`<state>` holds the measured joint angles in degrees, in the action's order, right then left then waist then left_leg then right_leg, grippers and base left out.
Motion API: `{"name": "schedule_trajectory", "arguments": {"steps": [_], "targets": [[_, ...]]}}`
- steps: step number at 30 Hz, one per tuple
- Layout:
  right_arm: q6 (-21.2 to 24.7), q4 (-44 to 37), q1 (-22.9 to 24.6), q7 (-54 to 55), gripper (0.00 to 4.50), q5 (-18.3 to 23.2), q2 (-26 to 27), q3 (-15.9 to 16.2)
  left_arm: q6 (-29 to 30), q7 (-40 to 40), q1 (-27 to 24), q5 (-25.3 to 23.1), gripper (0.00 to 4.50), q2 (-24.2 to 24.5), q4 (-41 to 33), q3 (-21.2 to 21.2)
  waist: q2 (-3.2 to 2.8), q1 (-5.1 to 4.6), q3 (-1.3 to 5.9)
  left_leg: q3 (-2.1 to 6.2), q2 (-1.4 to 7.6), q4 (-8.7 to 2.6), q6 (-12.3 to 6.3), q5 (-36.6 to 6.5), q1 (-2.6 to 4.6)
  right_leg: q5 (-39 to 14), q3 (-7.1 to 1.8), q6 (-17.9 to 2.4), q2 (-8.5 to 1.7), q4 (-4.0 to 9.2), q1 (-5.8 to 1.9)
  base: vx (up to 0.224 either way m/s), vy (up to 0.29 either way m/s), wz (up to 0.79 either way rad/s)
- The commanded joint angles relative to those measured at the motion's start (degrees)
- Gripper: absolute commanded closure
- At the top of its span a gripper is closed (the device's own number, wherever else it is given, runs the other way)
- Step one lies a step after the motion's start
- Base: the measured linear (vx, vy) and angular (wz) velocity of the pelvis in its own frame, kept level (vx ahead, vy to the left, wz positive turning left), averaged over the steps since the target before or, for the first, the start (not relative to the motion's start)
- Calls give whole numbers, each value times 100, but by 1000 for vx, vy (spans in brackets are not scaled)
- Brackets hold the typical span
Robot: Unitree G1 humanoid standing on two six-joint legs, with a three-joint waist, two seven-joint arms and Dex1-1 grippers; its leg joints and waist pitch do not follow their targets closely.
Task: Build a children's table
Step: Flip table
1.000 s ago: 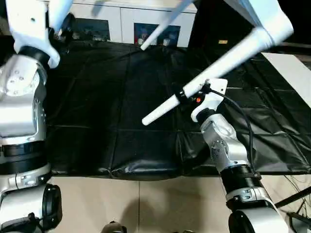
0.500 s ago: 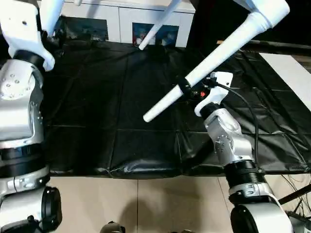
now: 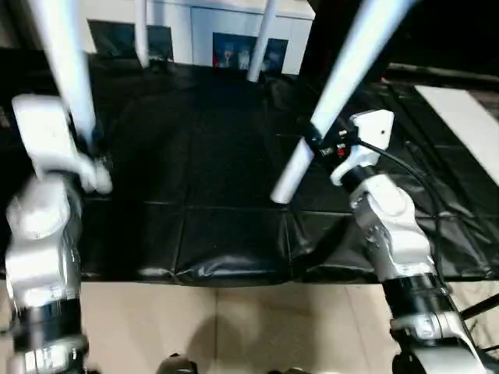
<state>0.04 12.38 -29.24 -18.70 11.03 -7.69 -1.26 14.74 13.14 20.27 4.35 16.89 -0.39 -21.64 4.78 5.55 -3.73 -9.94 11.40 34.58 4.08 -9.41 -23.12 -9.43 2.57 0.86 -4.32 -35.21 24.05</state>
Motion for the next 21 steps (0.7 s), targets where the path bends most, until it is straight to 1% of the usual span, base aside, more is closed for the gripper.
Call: {"name": "schedule_trajectory", "arguments": {"steps": [1, 3, 4, 5, 6, 7, 8, 9, 10, 11, 12, 14, 15, 16, 17, 18, 19, 20, 21], "targets": [[-63, -373, 241, 96, 273, -217, -145, 22, -302, -64, 147, 76, 288, 35, -326, 22, -185, -29, 457, -6, 152, -430, 147, -1278, 272, -664, -184, -885, -226, 310, -194, 0, 0, 0], [9, -590, 526, 143, 276, -289, -121, 117, -394, -65, 91, 44, 290, 34, -245, 74, -191, 8, 446, -7, 161, -445, 205, -1380, 292, -679, -184, -826, -218, 325, -179, 0, 0, 0], [38, -677, 682, 194, 278, -408, -131, 200, -419, -47, 66, -5, 291, 58, -177, 127, -171, 26, 453, 1, 160, -452, 236, -1436, 282, -712, -182, -783, -223, 321, -202, 0, 0, 0], [43, -718, 754, 220, 278, -487, -146, 246, -444, -40, 56, -25, 291, 66, -140, 150, -161, 34, 455, 2, 155, -451, 250, -1405, 274, -704, -184, -760, -222, 323, -204, 0, 0, 0], [14, -796, 955, 328, 279, -787, -209, 390, -489, -1, 36, -55, 291, 81, -21, 212, -158, 40, 438, -5, 151, -460, 277, -1467, 276, -804, -192, -719, -217, 344, -185, 0, 0, 0], [-4, -806, 1007, 364, 279, -884, -231, 429, -495, 13, 34, -55, 291, 82, 14, 226, -157, 47, 443, -6, 146, -463, 314, -1490, 275, -847, -197, -673, -226, 343, -194, 0, 0, 0], [-78, -751, 1122, 451, 279, -1078, -259, 506, -561, 46, 6, -126, 291, 123, 116, 295, -154, 33, 443, 14, 144, -479, 342, -1568, 252, -942, -194, -641, -231, 346, -211, 0, 0, 0], [-160, -657, 1196, 518, 279, -1177, -258, 537, -585, 67, -21, -159, 291, 140, 183, 332, -149, 30, 443, 15, 142, -480, 356, -1585, 245, -998, -194, -612, -235, 357, -212, 0, 0, 0], [-215, -546, 1252, 571, 279, -1269, -270, 571, -581, 59, -48, -177, 291, 147, 238, 363, -199, 26, 431, 20, 143, -487, 393, -1774, 259, -1192, -200, -577, -251, 374, -188, 0, 0, 0], [-294, -396, 1299, 619, 279, -1344, -279, 598, -598, 62, -87, -215, 291, 166, 278, 405, -169, 4, 423, 28, 143, -491, 410, -1962, 262, -1378, -200, -541, -247, 397, -182, 0, 0, 0], [-297, -389, 1300, 622, 279, -1344, -278, 599, -597, 62, -88, -216, 292, 167, 279, 407, -172, 9, 427, 31, 148, -488, 413, -2031, 278, -1421, -200, -542, -251, 401, -168, 0, 0, 0], [-382, -171, 1339, 692, 279, -1311, -258, 584, -561, 54, -143, -266, 293, 192, 282, 472, -183, -10, 415, 40, 149, -496, 418, -2158, 267, -1501, -203, -549, -252, 412, -166, 0, 0, 0], [-380, -86, 1344, 682, 279, -1233, -232, 560, -545, 30, -162, -304, 293, 203, 279, 492, -183, -13, 410, 46, 149, -503, 422, -2246, 270, -1580, -198, -540, -246, 419, -161, 0, 0, 0], [-428, -26, 1330, 628, 279, -1078, -173, 494, -514, 62, -174, -300, 293, 232, 281, 515, -199, -13, 411, 56, 151, -503, 425, -2303, 277, -1610, -198, -540, -249, 420, -159, 0, 0, 0], [-428, -26, 1330, 628, 223, -1078, -173, 494, -514, 62, -174, -300, 293, 232, 281, 515, -192, -23, 413, 55, 152, -503, 418, -2335, 274, -1613, -200, -548, -251, 426, -154, 0, 0, 0], [-546, -13, 1295, 517, 209, -860, -94, 403, -499, 5, -179, -242, 258, 221, 241, 430, -187, -32, 412, 59, 153, -509, 418, -2400, 277, -1629, -197, -551, -248, 427, -154, 0, 0, 0], [-646, -31, 1261, 412, 209, -715, -62, 373, -440, 48, -193, -148, 223, 234, 203, 390, -189, -34, 411, 68, 156, -510, 433, -2460, 284, -1651, -191, -560, -246, 435, -148, 0, 0, 0], [-678, -60, 1244, 365, 209, -655, -57, 372, -427, 68, -211, -56, 223, 214, 163, 346, -189, -49, 418, 79, 156, -515, 441, -2481, 272, -1610, -189, -593, -250, 424, -167, 0, 0, 0], [-688, -91, 1233, 356, 186, -630, -58, 370, -403, 120, -244, 26, 218, 203, 122, 326, -194, -57, 410, 82, 156, -525, 443, -2506, 266, -1616, -188, -603, -248, 433, -164, 0, 0, 0]]}}
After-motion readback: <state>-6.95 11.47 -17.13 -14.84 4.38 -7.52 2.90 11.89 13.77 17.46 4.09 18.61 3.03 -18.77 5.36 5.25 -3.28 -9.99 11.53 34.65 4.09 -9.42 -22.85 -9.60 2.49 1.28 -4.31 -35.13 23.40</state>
